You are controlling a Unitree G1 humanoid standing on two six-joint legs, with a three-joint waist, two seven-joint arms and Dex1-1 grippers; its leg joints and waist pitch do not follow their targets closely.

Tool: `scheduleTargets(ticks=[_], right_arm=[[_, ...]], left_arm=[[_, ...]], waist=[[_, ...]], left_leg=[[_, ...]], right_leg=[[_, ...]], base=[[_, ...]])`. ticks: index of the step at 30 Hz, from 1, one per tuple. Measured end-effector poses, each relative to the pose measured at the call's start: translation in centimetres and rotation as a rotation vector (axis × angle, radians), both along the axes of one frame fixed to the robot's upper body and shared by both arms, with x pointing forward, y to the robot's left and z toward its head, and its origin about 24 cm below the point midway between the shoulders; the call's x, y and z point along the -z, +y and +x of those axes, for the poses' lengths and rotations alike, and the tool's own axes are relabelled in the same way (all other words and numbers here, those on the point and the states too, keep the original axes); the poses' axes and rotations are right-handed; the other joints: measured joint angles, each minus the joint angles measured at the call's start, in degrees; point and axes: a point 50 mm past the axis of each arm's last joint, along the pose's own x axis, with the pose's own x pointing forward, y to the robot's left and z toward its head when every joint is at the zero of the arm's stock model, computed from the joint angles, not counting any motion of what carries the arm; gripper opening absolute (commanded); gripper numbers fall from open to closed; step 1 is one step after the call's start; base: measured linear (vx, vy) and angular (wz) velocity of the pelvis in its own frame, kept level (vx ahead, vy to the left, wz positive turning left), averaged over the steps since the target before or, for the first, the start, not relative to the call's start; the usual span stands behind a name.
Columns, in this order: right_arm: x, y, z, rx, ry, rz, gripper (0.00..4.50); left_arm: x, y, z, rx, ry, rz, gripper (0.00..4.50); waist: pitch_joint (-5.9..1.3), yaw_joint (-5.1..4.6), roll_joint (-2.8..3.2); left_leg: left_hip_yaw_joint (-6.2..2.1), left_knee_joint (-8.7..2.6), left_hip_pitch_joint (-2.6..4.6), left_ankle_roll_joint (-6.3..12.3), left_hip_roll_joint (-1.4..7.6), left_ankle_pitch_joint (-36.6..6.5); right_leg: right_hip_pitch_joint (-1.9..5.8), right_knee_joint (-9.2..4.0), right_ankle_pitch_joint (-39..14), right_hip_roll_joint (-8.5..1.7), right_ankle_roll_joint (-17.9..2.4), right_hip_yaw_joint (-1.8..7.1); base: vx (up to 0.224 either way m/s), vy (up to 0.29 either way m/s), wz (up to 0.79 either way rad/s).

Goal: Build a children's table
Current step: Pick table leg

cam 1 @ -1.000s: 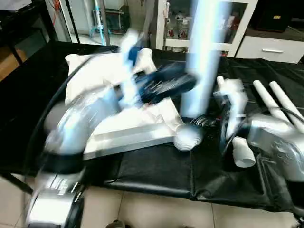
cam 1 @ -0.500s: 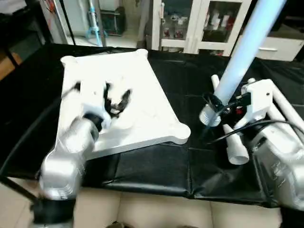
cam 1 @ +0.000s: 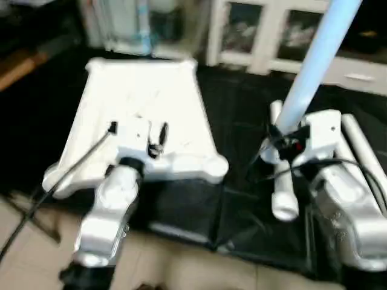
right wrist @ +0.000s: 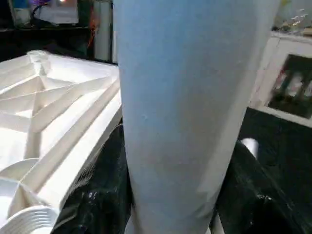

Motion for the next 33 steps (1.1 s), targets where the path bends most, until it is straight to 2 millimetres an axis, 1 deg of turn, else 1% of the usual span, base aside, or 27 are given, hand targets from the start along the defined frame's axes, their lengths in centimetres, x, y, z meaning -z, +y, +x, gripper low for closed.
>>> scheduleTargets(ticks=[1, 2, 3, 4, 5, 6, 7, 8, 10, 11, 12, 13, 14, 16, 17, 19, 20, 22, 23, 24, 26, 28, 29, 30, 31, 32, 33], right_arm=[[0.1, 0.3, 0.0, -0.002, -0.002, 0.001, 1.86], [0.1, 0.4, 0.0, 0.002, -0.003, -0.014, 1.86], [0.1, 0.4, 0.0, 0.006, -0.001, -0.019, 1.86], [0.2, 0.3, 0.0, 0.004, 0.011, -0.021, 1.86], [0.7, 0.0, -0.2, 0.014, 0.040, -0.024, 1.86], [1.0, -0.3, -0.3, 0.014, 0.063, -0.013, 1.86], [1.1, -0.3, -0.4, 0.003, 0.076, 0.007, 1.86], [1.3, -0.1, -0.6, -0.011, 0.084, 0.028, 1.86], [1.6, 0.3, -1.0, -0.022, 0.091, 0.042, 1.86], [1.5, 0.6, -1.0, -0.031, 0.086, 0.051, 1.86], [1.3, 0.8, -1.1, -0.039, 0.078, 0.057, 1.86], [1.2, 1.0, -1.2, -0.046, 0.074, 0.061, 1.86], [1.2, 1.0, -1.2, -0.043, 0.071, 0.062, 1.86], [1.3, 1.1, -1.2, -0.041, 0.071, 0.062, 1.86], [1.2, 1.2, -1.2, -0.043, 0.070, 0.061, 1.86], [1.2, 1.2, -1.2, -0.045, 0.069, 0.060, 1.86], [1.2, 1.2, -1.2, -0.051, 0.070, 0.060, 1.86], [1.2, 1.2, -1.2, -0.067, 0.072, 0.057, 1.86], [1.2, 1.3, -1.2, -0.085, 0.074, 0.058, 1.86], [1.2, 1.4, -1.3, -0.097, 0.076, 0.058, 1.86], [1.3, 1.8, -1.3, -0.123, 0.080, 0.058, 1.86], [1.4, 2.1, -1.4, -0.145, 0.084, 0.057, 1.86], [1.4, 2.4, -1.4, -0.160, 0.086, 0.057, 1.86], [1.5, 2.5, -1.4, -0.169, 0.087, 0.058, 1.86], [1.3, 2.7, -1.3, -0.180, 0.081, 0.059, 1.86], [1.1, 2.9, -1.3, -0.193, 0.075, 0.060, 1.86], [1.1, 3.1, -1.3, -0.204, 0.072, 0.061, 1.86]], left_arm=[[-0.1, 0.5, 0.1, -0.031, 0.002, 0.001, 3.30], [-0.3, 0.9, 0.3, -0.052, 0.001, -0.003, 3.30], [-0.6, 0.8, 0.4, -0.050, -0.007, -0.006, 3.30], [-0.8, 0.6, 0.5, -0.039, -0.016, -0.009, 3.30], [-0.8, 0.2, 0.5, -0.020, -0.017, -0.020, 3.30], [-0.6, -0.5, 0.3, 0.024, -0.016, -0.020, 3.30], [-0.5, -0.9, 0.0, 0.062, -0.018, -0.010, 3.30], [-0.4, -1.0, -0.5, 0.101, -0.023, 0.001, 3.30], [0.1, -0.8, -1.0, 0.125, -0.003, -0.001, 3.30], [0.4, -0.7, -1.3, 0.131, 0.010, 0.002, 3.30], [0.6, -0.7, -1.5, 0.137, 0.016, 0.005, 3.30], [0.8, -0.7, -1.7, 0.144, 0.024, 0.008, 3.30], [1.1, -0.7, -1.8, 0.148, 0.033, 0.011, 3.30], [1.3, -0.5, -2.0, 0.144, 0.038, 0.015, 3.30], [1.4, -0.4, -2.1, 0.140, 0.041, 0.024, 3.30], [1.7, -0.1, -2.3, 0.136, 0.051, 0.036, 3.30], [1.8, 0.0, -2.4, 0.133, 0.054, 0.035, 3.30], [1.7, 0.0, -2.5, 0.130, 0.049, 0.030, 3.30], [1.7, 0.0, -2.5, 0.129, 0.048, 0.028, 3.30], [1.7, 0.0, -2.5, 0.129, 0.048, 0.029, 3.30], [1.6, 0.1, -2.5, 0.125, 0.046, 0.029, 3.30], [1.6, 0.2, -2.5, 0.120, 0.044, 0.031, 3.30], [1.5, 0.3, -2.4, 0.116, 0.043, 0.037, 3.30], [1.5, 0.5, -2.4, 0.110, 0.042, 0.042, 3.30], [1.5, 0.5, -2.4, 0.107, 0.040, 0.043, 3.30], [1.4, 0.9, -2.4, 0.098, 0.039, 0.051, 3.30], [1.3, 1.2, -2.4, 0.088, 0.036, 0.056, 3.30]], waist=[[-0.15, 0.29, -0.23], [-0.34, 0.85, -0.55], [-0.54, 1.54, -1.16], [-0.56, 2.02, -1.13], [-0.48, 2.88, -1.35], [-0.38, 3.21, -1.57], [-0.48, 3.30, -1.34], [-0.56, 3.13, -1.20], [-0.39, 2.99, -0.91], [-0.13, 2.89, -0.83], [0.01, 2.79, -0.81], [0.21, 2.70, -0.70], [0.37, 2.49, -0.54], [0.57, 1.94, -0.61], [0.70, 1.52, -0.81], [0.62, 0.92, -0.96], [0.54, 0.28, -1.08], [0.33, -0.29, -1.38], [0.23, -0.67, -1.54], [0.19, -0.93, -1.47], [-0.07, -0.99, -1.33], [-0.23, -1.24, -1.56], [-0.47, -1.37, -1.99], [-0.69, -1.61, -2.47], [-1.02, -1.78, -3.09], [-1.35, -2.00, -3.76], [-1.69, -2.17, -4.91]], left_leg=[[0.00, -0.14, 0.00, -0.44, 0.05, 0.4], [0.07, -0.19, -0.03, -0.76, -0.09, 0.8], [0.59, 0.26, -0.38, -0.78, -0.35, 0.9], [0.56, 0.37, -0.69, -0.35, 0.00, 1.1], [0.42, -0.39, -1.12, 2.74, -0.79, 1.7], [0.14, -1.78, -0.64, 2.99, -1.31, 1.8], [-0.38, -2.96, -0.18, 2.22, -1.57, 2.1], [-0.94, -4.41, 0.44, 0.79, -1.66, 2.8], [-1.28, -5.59, 1.55, -0.96, -1.13, 3.6], [-1.23, -5.90, 2.28, -2.08, -0.90, 3.4], [-1.13, -5.97, 2.74, -2.93, -0.85, 2.9], [-1.00, -6.19, 3.30, -2.99, -0.82, 2.9], [-0.88, -6.51, 4.24, -3.02, -0.79, 2.9], [-0.83, -6.99, 5.25, -3.68, -0.76, 2.5], [-0.85, -7.25, 5.95, -3.76, -0.51, 2.4], [-0.63, -7.11, 6.63, -3.75, -0.55, 2.4], [-0.59, -7.07, 6.82, -3.72, -0.79, 2.4], [-0.28, -7.08, 6.94, -3.26, -1.25, 2.1], [-0.02, -7.11, 6.81, -2.73, -1.69, 1.8], [0.02, -7.11, 6.91, -2.49, -1.83, 1.4], [-0.02, -7.10, 6.89, -1.70, -1.96, 0.7], [-0.38, -7.03, 7.00, -1.19, -2.21, 0.1], [-0.58, -6.92, 6.98, -0.33, -2.64, -0.4], [-0.88, -6.79, 7.13, 0.25, -3.04, -0.8], [-1.25, -6.72, 7.26, 0.39, -3.56, -1.3], [-1.97, -6.56, 7.51, 0.45, -4.15, -1.9], [-2.78, -5.81, 7.69, 1.44, -5.29, -3.2]], right_leg=[[-1.73, 5.05, -0.6, -0.27, 1.1, 3.96], [-2.76, 6.42, -0.8, -1.38, 1.5, 8.97], [-2.96, 3.31, -2.0, -2.72, 3.2, 12.35], [-3.56, 3.95, -1.4, -3.22, 4.9, 12.46], [-3.65, 3.94, -1.2, -2.96, 4.4, 12.36], [-3.66, 3.46, -0.8, -2.72, 4.0, 12.35], [-3.60, 2.72, -0.5, -2.16, 4.0, 12.50], [-3.37, 2.07, 0.0, -1.70, 3.7, 12.36], [-2.48, 1.22, 0.3, -0.93, 3.6, 12.17], [-1.81, 0.88, 0.1, -0.74, 3.2, 12.14], [-1.41, 0.61, 0.0, -0.73, 3.1, 12.15], [-0.80, 0.08, 0.0, -0.73, 3.1, 12.14], [0.09, -0.86, 0.0, -0.73, 3.1, 12.08], [1.30, -2.47, 0.0, -0.75, 3.1, 11.99], [2.19, -3.29, 0.1, -0.88, 3.1, 11.95], [3.24, -4.02, 0.1, -1.22, 2.9, 11.89], [4.03, -4.56, 0.2, -1.40, 2.9, 11.98], [4.28, -4.96, 0.2, -1.85, 2.8, 12.20], [4.58, -5.29, 0.7, -2.14, 2.5, 12.38], [4.97, -5.71, 0.7, -2.19, 2.6, 12.43], [5.56, -6.68, 0.4, -2.24, 3.1, 12.33], [5.53, -6.66, -0.2, -2.23, 3.2, 12.19], [5.12, -6.03, -0.9, -2.49, 3.6, 12.19], [4.26, -4.63, -1.5, -3.00, 3.6, 12.16], [2.79, -2.14, -2.0, -3.54, 3.4, 12.11], [1.42, -0.44, -2.2, -4.14, 3.6, 12.21], [0.48, -0.61, -2.7, -4.33, 5.3, 12.90]], base=[[0.011, -0.212, 0.21], [0.011, -0.212, 0.21], [-0.015, -0.217, 0.15], [-0.041, -0.233, 0.00], [-0.041, -0.233, 0.00], [-0.046, -0.250, -0.05], [-0.043, -0.197, -0.13], [-0.043, -0.197, -0.13], [-0.030, -0.109, -0.09], [-0.031, -0.082, -0.06], [0.000, 0.000, 0.00], [0.000, 0.000, 0.00], [0.000, 0.000, 0.00], [0.008, 0.086, -0.04], [0.011, 0.094, -0.04], [0.065, 0.112, -0.11], [0.092, 0.121, -0.15], [0.116, 0.109, -0.01], [0.117, 0.099, 0.04], [0.127, 0.083, 0.09], [0.150, 0.073, 0.07], [0.203, 0.030, 0.07], [0.205, 0.019, 0.08], [0.161, -0.004, 0.11], [0.124, -0.060, -0.02], [0.124, -0.060, -0.02], [0.074, -0.100, -0.22]])
